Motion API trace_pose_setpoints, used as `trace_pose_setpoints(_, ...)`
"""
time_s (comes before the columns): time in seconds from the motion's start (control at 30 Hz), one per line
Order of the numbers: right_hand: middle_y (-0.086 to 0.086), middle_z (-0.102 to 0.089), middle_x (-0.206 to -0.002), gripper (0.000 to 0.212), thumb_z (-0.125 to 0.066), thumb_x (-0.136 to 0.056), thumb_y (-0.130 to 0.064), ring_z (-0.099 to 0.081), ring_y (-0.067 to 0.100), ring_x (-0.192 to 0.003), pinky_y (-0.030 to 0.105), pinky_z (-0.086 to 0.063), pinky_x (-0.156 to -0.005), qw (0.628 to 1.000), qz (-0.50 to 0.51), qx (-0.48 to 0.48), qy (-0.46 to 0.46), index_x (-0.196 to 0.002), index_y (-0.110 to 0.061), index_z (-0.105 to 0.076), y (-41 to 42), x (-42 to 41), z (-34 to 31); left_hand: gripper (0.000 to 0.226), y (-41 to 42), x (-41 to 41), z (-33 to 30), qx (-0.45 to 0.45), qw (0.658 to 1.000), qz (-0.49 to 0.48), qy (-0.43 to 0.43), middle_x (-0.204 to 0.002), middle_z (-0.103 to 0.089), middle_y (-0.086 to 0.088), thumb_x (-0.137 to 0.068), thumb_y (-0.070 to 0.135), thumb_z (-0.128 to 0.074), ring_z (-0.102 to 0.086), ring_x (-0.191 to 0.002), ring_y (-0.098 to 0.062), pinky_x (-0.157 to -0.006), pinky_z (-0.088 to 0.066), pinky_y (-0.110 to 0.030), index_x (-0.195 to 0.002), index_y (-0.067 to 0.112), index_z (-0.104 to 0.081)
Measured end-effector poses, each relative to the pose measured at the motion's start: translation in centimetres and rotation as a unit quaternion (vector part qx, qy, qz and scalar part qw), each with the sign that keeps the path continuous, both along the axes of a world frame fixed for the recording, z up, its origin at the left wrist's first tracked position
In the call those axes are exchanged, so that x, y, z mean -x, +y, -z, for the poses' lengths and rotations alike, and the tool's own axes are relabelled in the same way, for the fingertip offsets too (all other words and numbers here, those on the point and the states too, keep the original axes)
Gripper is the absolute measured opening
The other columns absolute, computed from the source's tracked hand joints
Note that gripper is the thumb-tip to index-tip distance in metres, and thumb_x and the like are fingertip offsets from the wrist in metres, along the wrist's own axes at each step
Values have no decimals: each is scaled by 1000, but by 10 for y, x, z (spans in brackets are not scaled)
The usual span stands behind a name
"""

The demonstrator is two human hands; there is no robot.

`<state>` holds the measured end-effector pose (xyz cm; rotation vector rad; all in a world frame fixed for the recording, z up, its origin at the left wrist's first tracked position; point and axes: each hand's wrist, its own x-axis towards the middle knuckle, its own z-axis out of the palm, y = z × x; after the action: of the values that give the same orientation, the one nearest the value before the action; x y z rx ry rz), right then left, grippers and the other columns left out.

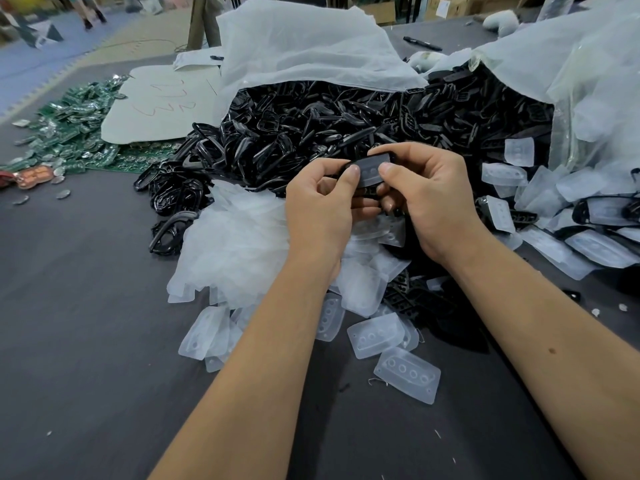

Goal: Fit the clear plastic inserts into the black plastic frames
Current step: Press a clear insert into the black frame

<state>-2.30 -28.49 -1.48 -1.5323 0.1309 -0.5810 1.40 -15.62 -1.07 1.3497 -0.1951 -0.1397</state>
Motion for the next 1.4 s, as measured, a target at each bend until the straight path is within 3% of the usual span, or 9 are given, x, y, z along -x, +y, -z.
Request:
trace_pose_setpoints(0.47, 3, -67, -75, 24, -66, -92, 5, -57, 14, -56, 25, -49, -56, 999, 25, 28, -8, -113, -7, -72, -1, -1, 2, 16, -1, 0, 2, -6, 999, -3, -39, -68, -71, -3, -104, -1, -57, -72, -56, -18, -55, -59, -26, -99, 9, -69)
trace_pose_setpoints(0.6, 0, -67, -103, 27, -78, -90, -12, -65, 10, -78, 23, -54, -72, 973, 94, 206, -49, -115, -17, -71, -2, 2, 3, 13, 1, -2, 1, -5, 1000, -27, 1, -63, -68, -1, -103, 2, -59, -69, -52, -18, -51, -57, -27, -97, 2, -70)
trace_pose_setpoints(0.73, 3, -64, -116, 27, -79, -91, -16, -63, 13, -102, 10, -42, -78, 915, 50, 397, -61, -118, -11, -77, -6, 5, 1, 16, 7, -4, -6, 30, 997, -19, 72, -57, -67, -4, -101, -2, -58, -65, -49, -13, -47, -52, -21, -90, 0, -69)
trace_pose_setpoints(0.87, 7, -66, -113, 20, -72, -97, -11, -61, 23, -102, 26, -46, -86, 875, 46, 475, -78, -115, -9, -79, -9, 5, -2, 22, 10, -6, -11, 35, 993, -14, 113, -52, -63, -2, -99, 0, -62, -61, -45, -11, -43, -47, -18, -77, 2, -66)
trace_pose_setpoints(0.97, 4, -66, -106, 13, -73, -96, -12, -61, 16, -99, 22, -45, -82, 918, 44, 391, -45, -106, -11, -81, -6, 4, -1, 35, 9, -5, -12, 55, 993, 7, 109, -56, -61, -1, -105, 27, -63, -61, -48, -12, -45, -50, -19, -77, 6, -66)
trace_pose_setpoints(1.03, -2, -67, -97, 8, -73, -96, -11, -62, 7, -87, 18, -46, -76, 973, 32, 229, -13, -98, -13, -81, -4, 1, -1, 39, 9, -5, -11, 74, 993, 18, 93, -64, -63, -3, -106, 37, -60, -62, -53, -13, -51, -54, -21, -87, 5, -70)
trace_pose_setpoints(1.1, -4, -71, -87, 11, -71, -97, -10, -62, 9, -75, 20, -48, -67, 998, -17, 54, 6, -94, -11, -82, -2, -1, -3, 24, 9, -5, -8, 65, 996, 22, 55, -75, -67, -3, -104, 27, -64, -66, -64, -13, -59, -57, -25, -99, 6, -72)
trace_pose_setpoints(1.23, 7, -68, -79, 16, -69, -96, -11, -56, 11, -65, 23, -45, -58, 987, -101, -113, 52, -89, -11, -84, -2, 1, -6, 11, 9, -4, -5, 44, 998, 35, 30, -82, -74, -4, -101, 17, -69, -70, -75, -14, -68, -59, -28, -96, 9, -75)
trace_pose_setpoints(1.4, 19, -70, -97, 15, -64, -97, -7, -61, 24, -81, 24, -51, -62, 972, -137, -177, 73, -101, 0, -77, -5, 1, -5, 14, 8, -5, -6, 53, 997, 34, 44, -86, -74, -9, -102, 14, -67, -70, -74, -13, -64, -57, -24, -92, 8, -75)
